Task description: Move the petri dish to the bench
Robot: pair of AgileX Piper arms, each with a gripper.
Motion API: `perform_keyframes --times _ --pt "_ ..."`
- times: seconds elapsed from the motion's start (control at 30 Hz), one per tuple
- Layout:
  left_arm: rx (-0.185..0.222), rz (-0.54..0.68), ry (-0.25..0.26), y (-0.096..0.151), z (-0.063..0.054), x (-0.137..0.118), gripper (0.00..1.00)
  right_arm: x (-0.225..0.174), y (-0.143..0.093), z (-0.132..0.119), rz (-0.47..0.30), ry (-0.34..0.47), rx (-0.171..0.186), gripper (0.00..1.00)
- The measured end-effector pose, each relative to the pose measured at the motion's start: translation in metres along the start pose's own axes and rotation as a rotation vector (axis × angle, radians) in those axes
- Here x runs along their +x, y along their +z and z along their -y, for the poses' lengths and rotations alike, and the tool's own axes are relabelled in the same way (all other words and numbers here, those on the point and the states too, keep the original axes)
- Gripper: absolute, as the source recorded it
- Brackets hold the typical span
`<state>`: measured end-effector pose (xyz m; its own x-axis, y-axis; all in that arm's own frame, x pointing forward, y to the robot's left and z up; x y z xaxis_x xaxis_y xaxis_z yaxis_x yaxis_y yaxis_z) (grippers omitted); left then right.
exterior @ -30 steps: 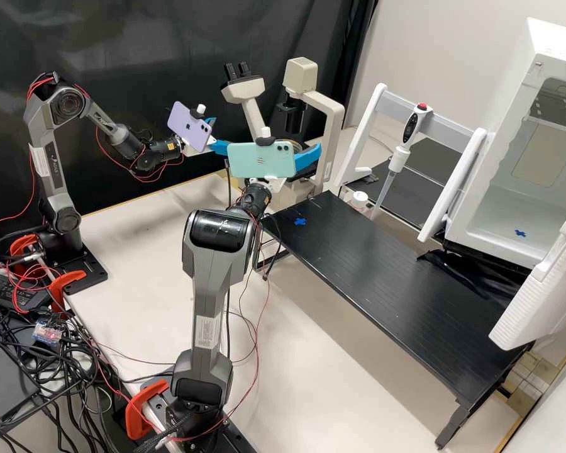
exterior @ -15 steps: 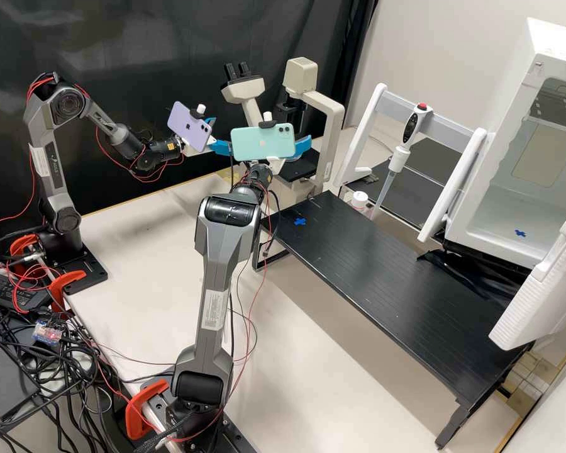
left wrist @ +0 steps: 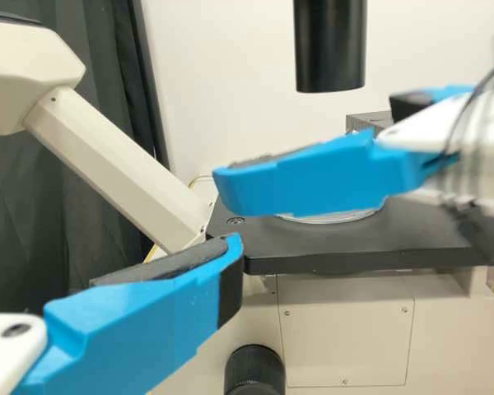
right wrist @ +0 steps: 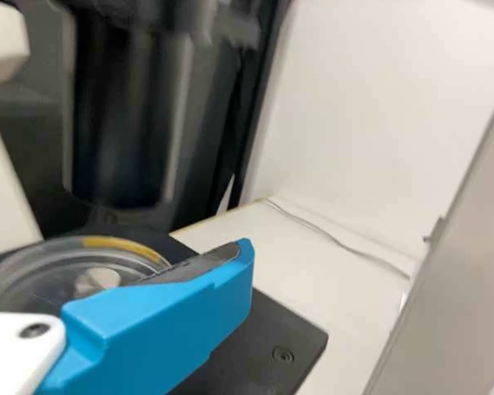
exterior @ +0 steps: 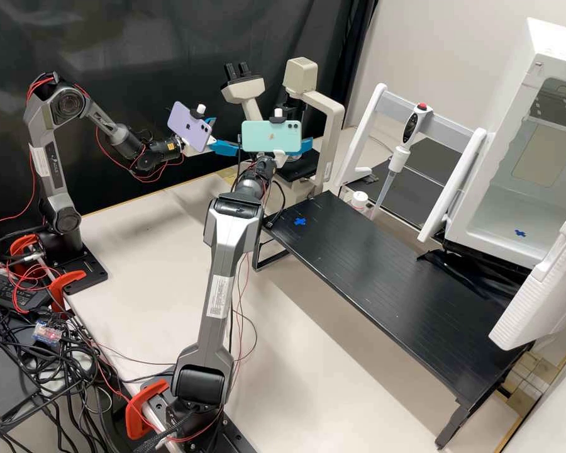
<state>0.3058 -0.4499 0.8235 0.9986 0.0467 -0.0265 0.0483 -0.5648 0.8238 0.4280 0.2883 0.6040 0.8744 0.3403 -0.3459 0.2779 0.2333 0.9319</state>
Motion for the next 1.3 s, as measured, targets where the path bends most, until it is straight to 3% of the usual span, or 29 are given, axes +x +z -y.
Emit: perform_keyframes --times 0.23,0.27,0.37,0.5,1.3 --pt "0.000 0.000 0.000 0.000 0.000 0.000 1.00 0.007 0.012 0.016 0.050 -0.027 0.044 1.00" --pt "0.000 0.000 0.000 0.000 0.000 0.000 1.00 0.008 0.014 0.019 0.055 -0.032 0.044 0.00" --pt "0.000 0.000 0.000 0.000 0.000 0.000 1.00 0.006 0.019 0.024 0.068 -0.039 0.041 0.00" --pt "0.000 0.000 0.000 0.000 0.000 0.000 1.00 0.003 0.024 0.028 0.080 -0.033 0.063 0.00" --pt "0.000 0.000 0.000 0.000 0.000 0.000 1.00 0.005 0.037 0.019 0.102 -0.006 0.050 0.00"
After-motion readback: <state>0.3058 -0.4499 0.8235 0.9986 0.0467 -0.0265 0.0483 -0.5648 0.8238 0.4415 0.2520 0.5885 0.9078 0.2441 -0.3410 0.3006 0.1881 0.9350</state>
